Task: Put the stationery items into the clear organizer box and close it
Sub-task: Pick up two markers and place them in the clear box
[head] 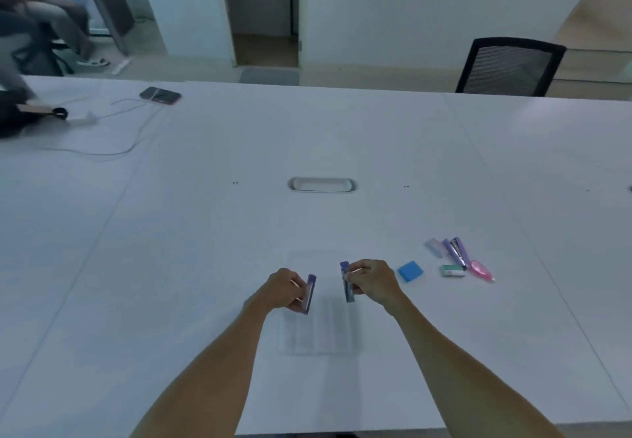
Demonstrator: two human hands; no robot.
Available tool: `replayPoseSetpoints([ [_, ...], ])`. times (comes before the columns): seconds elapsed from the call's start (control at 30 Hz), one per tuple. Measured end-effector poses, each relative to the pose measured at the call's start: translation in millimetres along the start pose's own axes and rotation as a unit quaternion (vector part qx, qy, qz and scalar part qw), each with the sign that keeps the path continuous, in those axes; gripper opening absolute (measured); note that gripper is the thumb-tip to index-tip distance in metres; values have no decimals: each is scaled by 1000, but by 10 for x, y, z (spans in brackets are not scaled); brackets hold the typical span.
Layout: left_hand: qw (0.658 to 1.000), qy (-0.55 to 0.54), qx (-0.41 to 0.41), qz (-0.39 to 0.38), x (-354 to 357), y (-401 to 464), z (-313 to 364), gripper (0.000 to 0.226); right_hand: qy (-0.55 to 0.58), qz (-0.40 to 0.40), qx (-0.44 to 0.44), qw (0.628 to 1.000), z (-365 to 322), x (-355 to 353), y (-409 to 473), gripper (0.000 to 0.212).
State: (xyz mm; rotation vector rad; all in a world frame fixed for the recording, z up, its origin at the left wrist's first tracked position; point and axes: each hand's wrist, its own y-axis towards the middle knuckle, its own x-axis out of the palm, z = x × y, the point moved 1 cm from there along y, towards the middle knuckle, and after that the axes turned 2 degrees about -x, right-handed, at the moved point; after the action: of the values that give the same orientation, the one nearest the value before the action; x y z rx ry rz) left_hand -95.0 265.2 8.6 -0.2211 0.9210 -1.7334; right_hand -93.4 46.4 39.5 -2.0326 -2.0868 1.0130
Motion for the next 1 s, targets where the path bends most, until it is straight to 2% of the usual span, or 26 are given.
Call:
replayPoseSetpoints([
  [0.13, 999, 3, -26, 26, -109, -128, -405, 14, 22, -45, -12, 999, 19, 343, -108, 29],
  [0.23, 999, 11, -39, 19, -84, -160, -600, 9, -1, -79, -17, 997, 56, 500, -169, 33],
  [0.4, 998, 19, -42, 32, 2, -135, -614, 12, -26, -87, -17, 996, 76, 596, -195, 32],
  [0.73, 994, 23, -89, 53, 34, -134, -624, 34, -33, -73, -24, 996, 80, 650, -108, 25],
  [0.87, 993, -42, -104, 45, 5, -95, -668, 29, -38, -86, -29, 995, 95, 794, -125, 17],
  [1.0, 987, -99, -112, 53, -13, -92, -709, 20, -71, -92, -45, 992, 108, 982, -150, 23],
])
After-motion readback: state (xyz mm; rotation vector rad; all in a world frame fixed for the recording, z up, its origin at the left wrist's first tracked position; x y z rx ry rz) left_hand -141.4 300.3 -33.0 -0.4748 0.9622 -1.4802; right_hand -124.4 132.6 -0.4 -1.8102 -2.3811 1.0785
